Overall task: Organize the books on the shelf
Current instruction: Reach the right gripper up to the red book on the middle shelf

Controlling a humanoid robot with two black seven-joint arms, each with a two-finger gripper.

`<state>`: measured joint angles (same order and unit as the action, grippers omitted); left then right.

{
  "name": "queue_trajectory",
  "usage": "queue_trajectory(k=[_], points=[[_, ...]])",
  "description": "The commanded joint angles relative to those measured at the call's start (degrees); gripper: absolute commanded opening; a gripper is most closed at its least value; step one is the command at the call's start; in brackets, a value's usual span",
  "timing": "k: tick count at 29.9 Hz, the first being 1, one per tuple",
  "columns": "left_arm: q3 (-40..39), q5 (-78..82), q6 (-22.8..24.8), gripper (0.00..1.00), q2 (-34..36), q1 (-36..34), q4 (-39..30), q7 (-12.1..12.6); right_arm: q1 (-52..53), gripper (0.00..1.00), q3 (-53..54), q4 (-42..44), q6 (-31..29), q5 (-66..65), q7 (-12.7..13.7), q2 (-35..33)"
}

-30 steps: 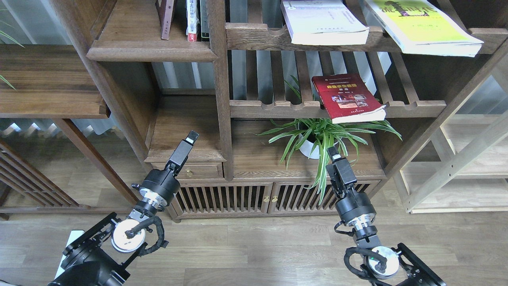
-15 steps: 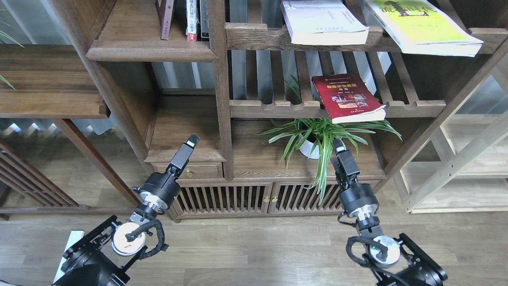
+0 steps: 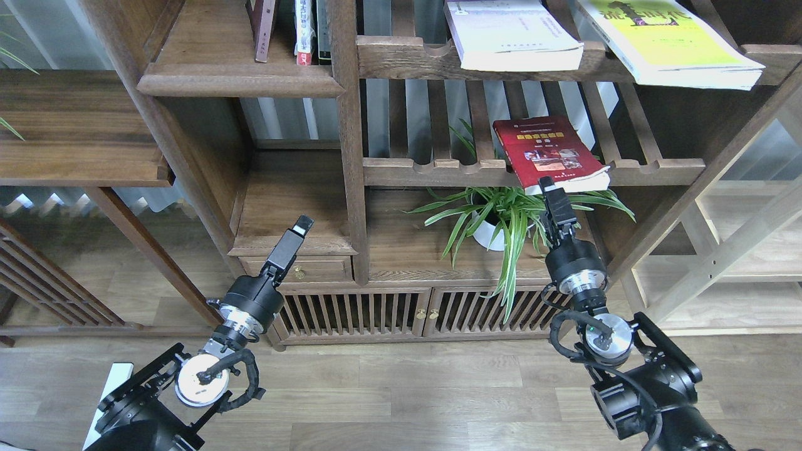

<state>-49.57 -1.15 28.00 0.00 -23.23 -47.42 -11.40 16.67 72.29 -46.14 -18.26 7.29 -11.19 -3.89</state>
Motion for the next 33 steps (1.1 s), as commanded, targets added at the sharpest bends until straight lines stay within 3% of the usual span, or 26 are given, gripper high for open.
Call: queue_trajectory(k=[1,33], points=[[0.0,-0.08,0.0,0.99,0.0,0.2,-0.04,-0.02,0.38,1.0,0.22,0.52,2.44,1.76,-0.06,0.02],[-0.18,-0.08,0.0,0.99,0.0,1.43,-0.57,0.15,7.94,1.0,0.84,7.73,3.41,1.85,-0.32,0.2]])
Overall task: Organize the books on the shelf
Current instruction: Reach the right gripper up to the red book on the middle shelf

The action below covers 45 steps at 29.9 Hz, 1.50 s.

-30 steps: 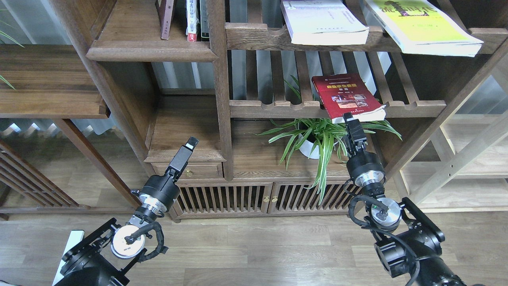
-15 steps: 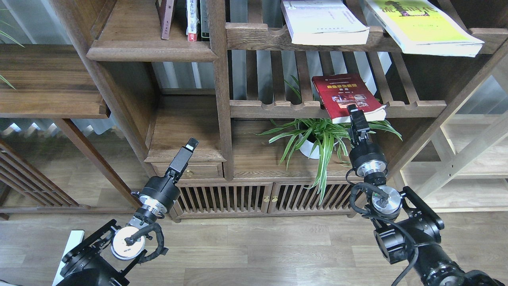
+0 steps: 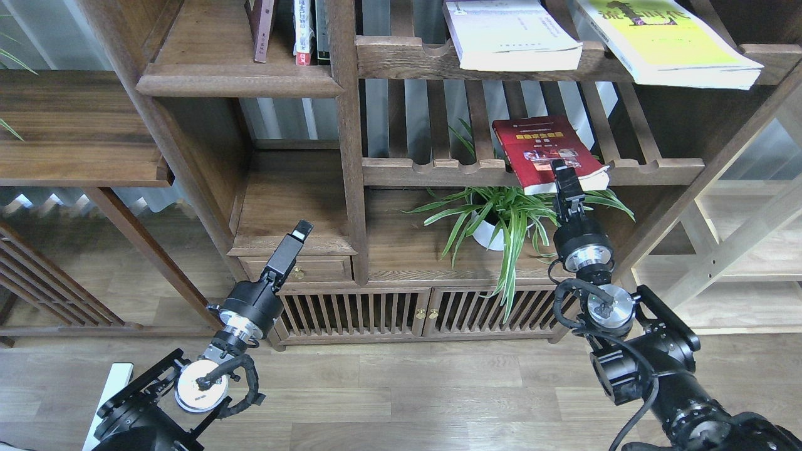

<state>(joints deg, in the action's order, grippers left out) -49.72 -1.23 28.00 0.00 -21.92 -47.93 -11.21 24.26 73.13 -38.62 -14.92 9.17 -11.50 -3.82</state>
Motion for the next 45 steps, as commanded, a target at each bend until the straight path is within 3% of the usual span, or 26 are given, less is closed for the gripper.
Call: queue_trajectory(k=[1,13,20,34,45], points=[[-0.02,0.0,0.0,0.99,0.0,0.04,-0.06,0.05,0.7,1.0,0.0,0.47,-0.02,-0.03,-0.02,0.12],[-0.11,0.0,0.0,0.99,0.0,0.74,-2.08,0.22,1.85,0.98,-0.36,2.75,-0.02,-0.03,-0.02,0.39],[-0.2,0.0,0.0,0.99,0.0,1.44,-2.44,0.22,1.85,0.87,-0.27,3.2,-0.02,-0.03,-0.19,0.48],[-0.2,0.09,0.0,0.99,0.0,1.53,-2.44,0.22,2.55,0.87,-0.62,3.28,0.15,-0.03,-0.19,0.74],[-0.2,0.0,0.0,0.99,0.0,1.53,-2.52,0.31,4.39,0.69,-0.27,4.16,1.47,-0.03,-0.19,0.74]])
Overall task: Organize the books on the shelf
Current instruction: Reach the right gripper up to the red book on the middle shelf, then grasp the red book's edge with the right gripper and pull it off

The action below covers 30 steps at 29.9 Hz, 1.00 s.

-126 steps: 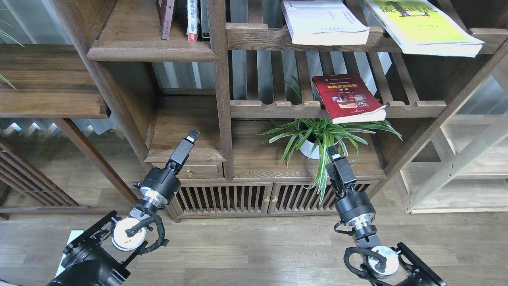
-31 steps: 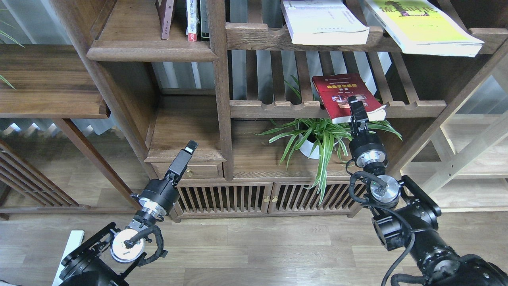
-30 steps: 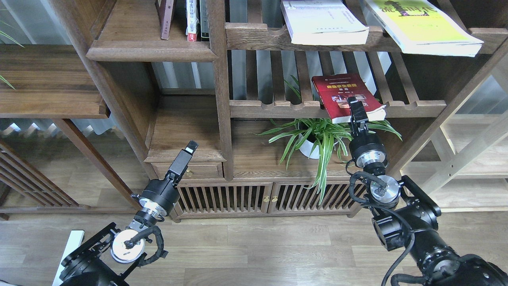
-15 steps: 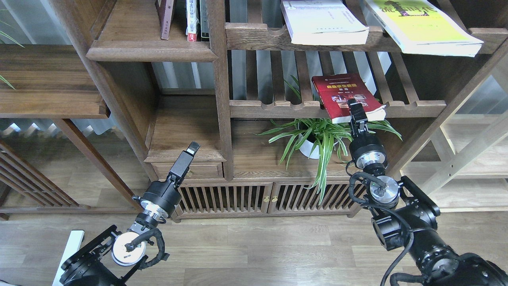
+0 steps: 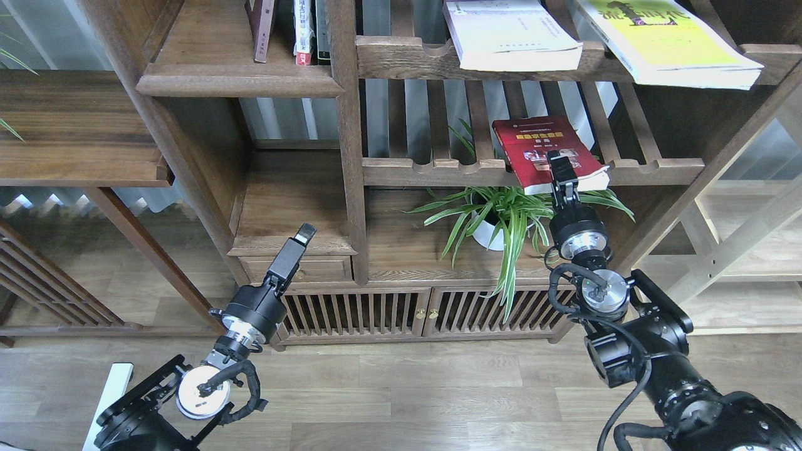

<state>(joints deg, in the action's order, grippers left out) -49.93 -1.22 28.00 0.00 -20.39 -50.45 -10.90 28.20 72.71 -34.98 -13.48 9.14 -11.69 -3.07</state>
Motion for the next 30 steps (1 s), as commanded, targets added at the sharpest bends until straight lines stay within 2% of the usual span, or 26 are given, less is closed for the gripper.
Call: queue_trajectory(k=[1,4,12,15,19,23,30], points=[[0.01,-0.02,0.0,0.99,0.0,0.0,0.0,0.0,0.45,0.68,0.24,0.53,0.03,0.0,0.0,0.0],[0.01,-0.02,0.0,0.99,0.0,-0.09,0.0,0.0,0.28,0.62,0.33,0.7,-0.06,0.0,0.0,0.0],[0.19,0.07,0.0,0.99,0.0,0.44,0.0,0.09,-0.6,0.26,0.24,0.61,-0.94,0.0,-0.44,0.0],[0.45,0.07,0.0,0.99,0.0,0.53,0.09,0.09,-1.3,0.19,-0.11,0.61,-1.29,0.0,-0.44,-0.09],[0.54,0.07,0.0,0.99,0.0,0.44,0.27,0.09,-1.92,0.15,-0.29,0.53,-3.3,-0.09,-0.35,-0.44],[0.63,0.16,0.0,0.99,0.0,0.44,0.27,0.09,-3.41,0.05,-0.38,0.35,-7.6,-0.18,0.0,-0.79],[0.71,0.07,0.0,0.99,0.0,1.05,0.27,0.09,-4.56,0.04,-0.55,0.09,-10.86,-0.26,0.35,-0.88]])
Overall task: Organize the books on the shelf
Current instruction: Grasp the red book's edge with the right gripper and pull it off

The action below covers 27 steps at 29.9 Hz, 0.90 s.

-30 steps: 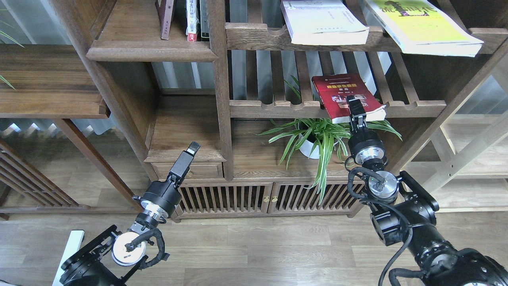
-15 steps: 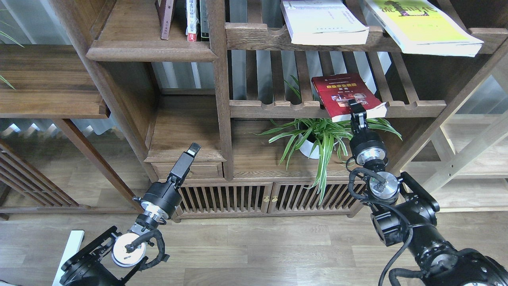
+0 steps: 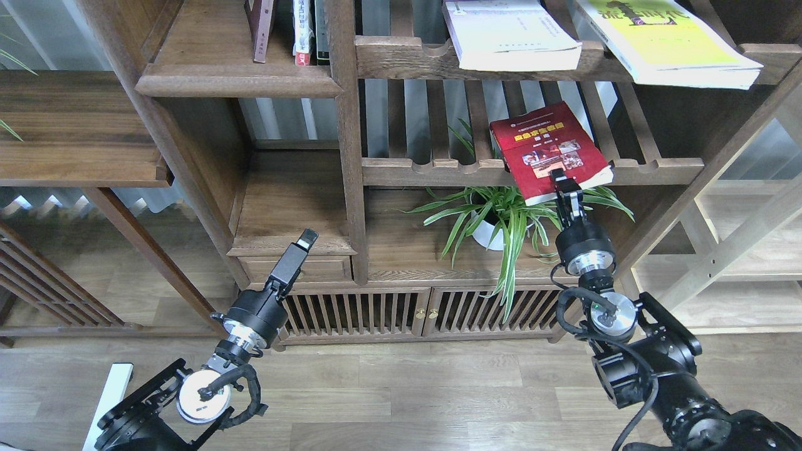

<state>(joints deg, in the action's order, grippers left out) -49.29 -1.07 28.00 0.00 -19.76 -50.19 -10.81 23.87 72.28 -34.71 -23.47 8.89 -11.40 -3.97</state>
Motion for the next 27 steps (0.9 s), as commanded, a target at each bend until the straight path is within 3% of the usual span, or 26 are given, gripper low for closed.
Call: queue_trajectory(k=[1,11,22,27], points=[[0.07,-0.07,0.0,0.99,0.0,0.51,0.0,0.0,-0.23,0.04,-0.21,-0.27,-1.57,-0.01,0.15,0.01],[0.07,-0.07,0.0,0.99,0.0,0.68,0.09,0.0,-1.63,0.05,-1.79,-0.36,-4.53,-0.01,0.5,0.1],[0.16,0.02,0.0,0.99,0.0,0.77,0.53,0.0,-6.55,0.04,-4.69,-0.8,-4.53,0.08,2.35,-0.08],[1.48,-0.07,0.0,0.99,0.0,1.47,0.44,0.0,-9.01,0.04,-4.69,-1.76,-4.53,0.08,4.37,-0.25]])
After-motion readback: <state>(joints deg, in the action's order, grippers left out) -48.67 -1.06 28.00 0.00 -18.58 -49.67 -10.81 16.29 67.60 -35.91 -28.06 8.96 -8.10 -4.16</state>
